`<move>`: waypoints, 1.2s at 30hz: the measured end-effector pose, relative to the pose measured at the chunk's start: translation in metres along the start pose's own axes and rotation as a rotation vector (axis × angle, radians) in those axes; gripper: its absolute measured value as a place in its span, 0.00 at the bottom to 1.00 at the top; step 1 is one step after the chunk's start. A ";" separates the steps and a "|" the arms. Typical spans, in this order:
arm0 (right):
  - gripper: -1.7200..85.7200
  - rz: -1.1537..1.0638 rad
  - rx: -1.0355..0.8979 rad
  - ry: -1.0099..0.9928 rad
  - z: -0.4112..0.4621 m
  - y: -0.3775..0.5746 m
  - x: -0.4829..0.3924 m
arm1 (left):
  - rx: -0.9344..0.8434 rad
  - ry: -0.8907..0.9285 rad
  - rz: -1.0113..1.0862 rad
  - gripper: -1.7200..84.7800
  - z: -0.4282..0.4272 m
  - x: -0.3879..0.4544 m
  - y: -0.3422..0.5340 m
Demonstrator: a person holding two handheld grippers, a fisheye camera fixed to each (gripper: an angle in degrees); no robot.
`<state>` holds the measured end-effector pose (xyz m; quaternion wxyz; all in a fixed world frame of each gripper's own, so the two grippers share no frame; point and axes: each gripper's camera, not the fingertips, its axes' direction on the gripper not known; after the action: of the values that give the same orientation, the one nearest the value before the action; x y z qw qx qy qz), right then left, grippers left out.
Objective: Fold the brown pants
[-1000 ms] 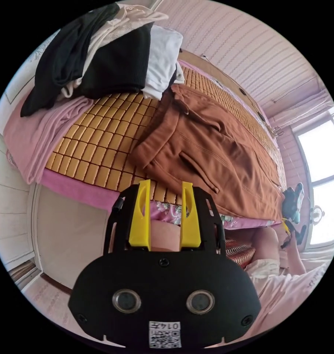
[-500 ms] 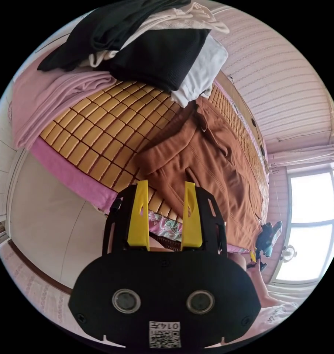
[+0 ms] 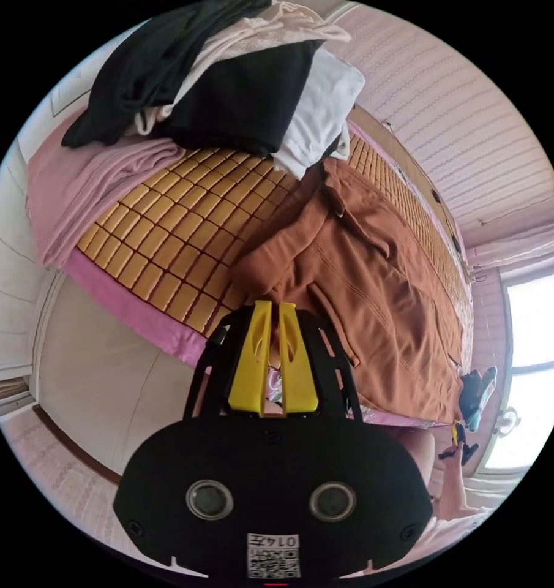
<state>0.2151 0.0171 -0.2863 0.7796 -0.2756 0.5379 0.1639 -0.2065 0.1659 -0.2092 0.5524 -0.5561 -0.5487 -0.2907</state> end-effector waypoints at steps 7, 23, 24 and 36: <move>0.03 -0.116 0.013 0.059 -0.058 0.006 -0.031 | 0.098 0.082 0.130 0.01 -0.056 0.008 0.023; 0.03 -0.431 -0.026 0.228 -0.101 -0.064 -0.154 | 0.190 0.184 0.187 0.01 -0.132 0.041 0.069; 0.03 -0.418 -0.042 0.206 -0.089 -0.090 -0.166 | 0.202 0.191 0.198 0.01 -0.134 0.047 0.064; 0.10 -0.162 -0.043 0.100 0.038 -0.226 -0.213 | 0.157 0.133 0.081 0.11 -0.052 0.161 -0.104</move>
<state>0.2905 -0.1307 -0.0207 0.7562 -0.3428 0.5486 0.0980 -0.2518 0.1414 -0.0174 0.6409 -0.5121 -0.5090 -0.2606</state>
